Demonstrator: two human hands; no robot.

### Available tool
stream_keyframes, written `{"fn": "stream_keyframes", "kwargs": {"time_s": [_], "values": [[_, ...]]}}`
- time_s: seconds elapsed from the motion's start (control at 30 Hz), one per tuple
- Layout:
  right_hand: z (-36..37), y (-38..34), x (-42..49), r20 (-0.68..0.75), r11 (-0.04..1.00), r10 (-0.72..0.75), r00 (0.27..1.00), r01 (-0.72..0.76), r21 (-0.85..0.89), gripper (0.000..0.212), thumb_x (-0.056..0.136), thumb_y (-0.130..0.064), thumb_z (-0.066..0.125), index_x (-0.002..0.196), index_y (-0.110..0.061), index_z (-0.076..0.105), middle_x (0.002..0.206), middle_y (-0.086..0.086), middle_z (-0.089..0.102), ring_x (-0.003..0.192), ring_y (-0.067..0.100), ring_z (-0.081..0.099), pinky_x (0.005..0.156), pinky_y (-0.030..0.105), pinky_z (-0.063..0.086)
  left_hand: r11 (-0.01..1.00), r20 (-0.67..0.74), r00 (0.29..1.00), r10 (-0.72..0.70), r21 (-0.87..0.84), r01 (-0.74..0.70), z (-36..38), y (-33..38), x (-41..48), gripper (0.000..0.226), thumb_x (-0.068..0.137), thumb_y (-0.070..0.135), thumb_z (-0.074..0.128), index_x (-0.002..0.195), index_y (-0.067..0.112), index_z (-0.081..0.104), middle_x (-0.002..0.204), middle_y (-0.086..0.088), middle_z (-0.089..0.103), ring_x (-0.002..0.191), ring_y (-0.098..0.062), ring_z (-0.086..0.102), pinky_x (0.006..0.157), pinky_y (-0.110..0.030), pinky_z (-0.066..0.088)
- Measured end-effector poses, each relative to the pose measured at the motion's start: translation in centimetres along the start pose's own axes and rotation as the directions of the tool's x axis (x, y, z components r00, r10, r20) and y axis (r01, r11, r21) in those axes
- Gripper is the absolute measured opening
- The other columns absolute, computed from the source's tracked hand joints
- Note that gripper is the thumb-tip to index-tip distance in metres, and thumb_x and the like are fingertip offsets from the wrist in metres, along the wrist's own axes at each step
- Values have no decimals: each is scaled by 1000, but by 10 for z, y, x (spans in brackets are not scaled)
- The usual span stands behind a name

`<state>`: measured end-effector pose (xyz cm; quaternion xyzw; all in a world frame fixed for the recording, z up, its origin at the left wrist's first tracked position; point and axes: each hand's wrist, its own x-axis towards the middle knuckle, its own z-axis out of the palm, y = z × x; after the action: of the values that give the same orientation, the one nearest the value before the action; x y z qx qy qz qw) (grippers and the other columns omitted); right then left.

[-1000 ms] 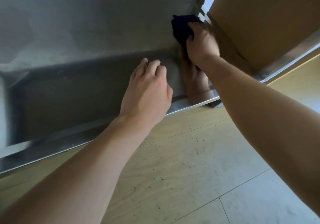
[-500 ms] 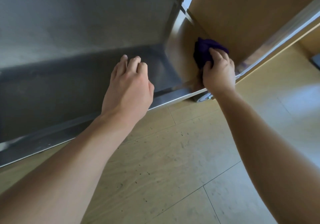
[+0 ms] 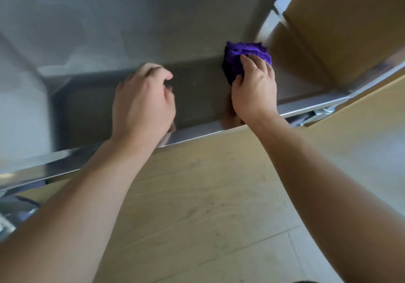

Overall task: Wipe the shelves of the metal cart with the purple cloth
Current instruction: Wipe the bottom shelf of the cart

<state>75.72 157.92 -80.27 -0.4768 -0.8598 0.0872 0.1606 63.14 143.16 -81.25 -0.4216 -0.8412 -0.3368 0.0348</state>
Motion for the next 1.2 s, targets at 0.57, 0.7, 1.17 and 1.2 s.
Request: {"fn": "stream_keyframes", "kwargs": {"time_s": [0.57,0.7,1.17,1.2], "values": [[71,-202,-53,99,877,-474,875,459,139,51,96,-14,45,147,-13,40,152,5,40,144,29,28,120,35,20,923,-245,898,-366,25,383,-108,-129,-71,24,85,5,43,95,14,63,117,-2,54,79,-31,66,71,-48,55],[78,-226,-69,104,817,-571,814,551,172,52,93,-12,46,145,-11,43,150,6,43,143,31,31,120,38,23,904,-261,869,-420,-35,426,-112,-139,-73,22,88,0,47,97,12,64,116,-1,54,81,-28,64,66,-47,56],[66,-216,-98,139,630,-765,629,685,367,48,93,-24,51,138,-9,54,144,8,52,139,29,40,117,39,31,868,-273,832,-482,-22,496,-115,-120,-69,28,82,10,44,88,3,70,109,-8,58,98,-27,58,84,-42,51],[61,-215,-96,141,628,-757,638,652,424,45,94,-23,52,136,-8,57,142,8,54,137,27,43,117,34,31,855,-267,818,-509,-41,518,-114,-116,-68,30,79,14,42,82,3,69,105,-9,58,96,-29,57,79,-46,52]]}}
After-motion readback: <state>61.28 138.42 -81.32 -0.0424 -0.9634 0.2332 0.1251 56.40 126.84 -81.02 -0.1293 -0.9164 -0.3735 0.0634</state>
